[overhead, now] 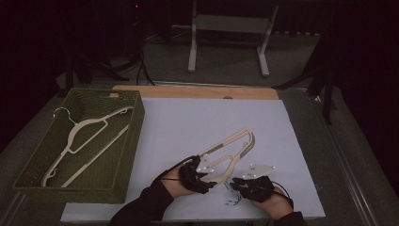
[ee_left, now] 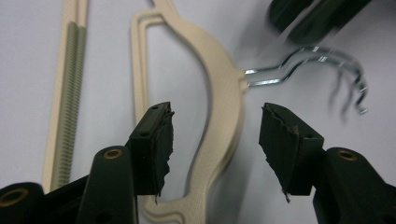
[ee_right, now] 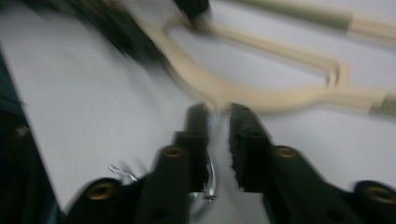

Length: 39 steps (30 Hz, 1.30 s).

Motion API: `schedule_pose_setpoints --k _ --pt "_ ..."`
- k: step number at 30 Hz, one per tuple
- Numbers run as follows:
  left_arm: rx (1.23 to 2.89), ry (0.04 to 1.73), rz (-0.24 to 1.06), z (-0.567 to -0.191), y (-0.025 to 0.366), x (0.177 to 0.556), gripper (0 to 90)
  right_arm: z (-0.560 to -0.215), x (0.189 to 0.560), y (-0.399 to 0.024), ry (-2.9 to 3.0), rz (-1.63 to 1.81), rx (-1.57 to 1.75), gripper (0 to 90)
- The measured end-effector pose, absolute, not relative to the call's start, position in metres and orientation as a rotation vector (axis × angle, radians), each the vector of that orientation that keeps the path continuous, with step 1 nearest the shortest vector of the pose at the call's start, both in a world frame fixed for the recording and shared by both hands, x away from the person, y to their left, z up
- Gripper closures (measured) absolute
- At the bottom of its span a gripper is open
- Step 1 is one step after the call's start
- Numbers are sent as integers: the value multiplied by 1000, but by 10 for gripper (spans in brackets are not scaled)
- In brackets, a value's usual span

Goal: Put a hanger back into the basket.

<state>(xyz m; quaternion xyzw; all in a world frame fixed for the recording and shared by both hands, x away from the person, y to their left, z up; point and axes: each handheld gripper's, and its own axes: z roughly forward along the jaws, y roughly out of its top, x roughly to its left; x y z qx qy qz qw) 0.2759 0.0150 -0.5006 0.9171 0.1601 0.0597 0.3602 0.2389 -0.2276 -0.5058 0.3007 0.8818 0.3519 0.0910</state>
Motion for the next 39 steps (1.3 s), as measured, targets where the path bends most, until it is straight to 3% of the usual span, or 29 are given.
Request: schedule_pose_setpoints --k 5,11,17,21,39 --pt "2296 450 84 -497 24 276 344 -517 244 -230 2640 1024 949 672" --pt "2250 467 50 -496 32 277 261 -520 246 -228 2630 1048 979 688" --pt "2230 483 43 -494 37 278 261 -523 248 -222 2621 1033 990 729" --pt "2223 490 44 -493 38 279 261 -521 245 -217 2601 948 940 869" --pt "2410 409 122 -504 14 276 324 -482 237 -221 2548 1058 933 885"
